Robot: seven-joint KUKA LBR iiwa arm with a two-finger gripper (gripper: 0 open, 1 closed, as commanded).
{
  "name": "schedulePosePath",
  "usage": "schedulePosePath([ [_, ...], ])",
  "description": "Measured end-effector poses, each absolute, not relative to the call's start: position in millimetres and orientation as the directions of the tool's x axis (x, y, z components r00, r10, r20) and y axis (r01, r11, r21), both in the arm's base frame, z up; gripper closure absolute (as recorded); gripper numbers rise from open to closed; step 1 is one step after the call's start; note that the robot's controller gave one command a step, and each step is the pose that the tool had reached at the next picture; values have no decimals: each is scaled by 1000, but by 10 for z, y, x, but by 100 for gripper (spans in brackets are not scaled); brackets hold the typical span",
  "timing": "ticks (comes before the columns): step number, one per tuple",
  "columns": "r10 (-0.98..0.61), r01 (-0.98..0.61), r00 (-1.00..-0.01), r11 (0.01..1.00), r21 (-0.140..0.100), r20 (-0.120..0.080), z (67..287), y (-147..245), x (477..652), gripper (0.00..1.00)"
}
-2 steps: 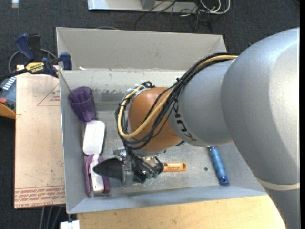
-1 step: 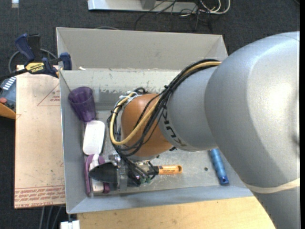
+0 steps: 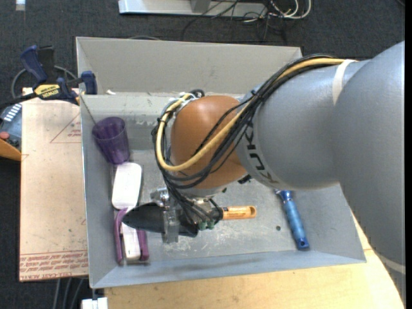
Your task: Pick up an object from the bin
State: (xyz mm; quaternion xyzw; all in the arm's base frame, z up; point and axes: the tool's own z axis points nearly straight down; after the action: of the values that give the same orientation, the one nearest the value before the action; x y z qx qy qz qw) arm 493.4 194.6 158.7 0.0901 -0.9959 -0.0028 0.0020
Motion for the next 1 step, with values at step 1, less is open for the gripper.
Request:
schedulePosePath([
  [1,-158,-158,-987,987,3,-2,704,2057,4941,100],
])
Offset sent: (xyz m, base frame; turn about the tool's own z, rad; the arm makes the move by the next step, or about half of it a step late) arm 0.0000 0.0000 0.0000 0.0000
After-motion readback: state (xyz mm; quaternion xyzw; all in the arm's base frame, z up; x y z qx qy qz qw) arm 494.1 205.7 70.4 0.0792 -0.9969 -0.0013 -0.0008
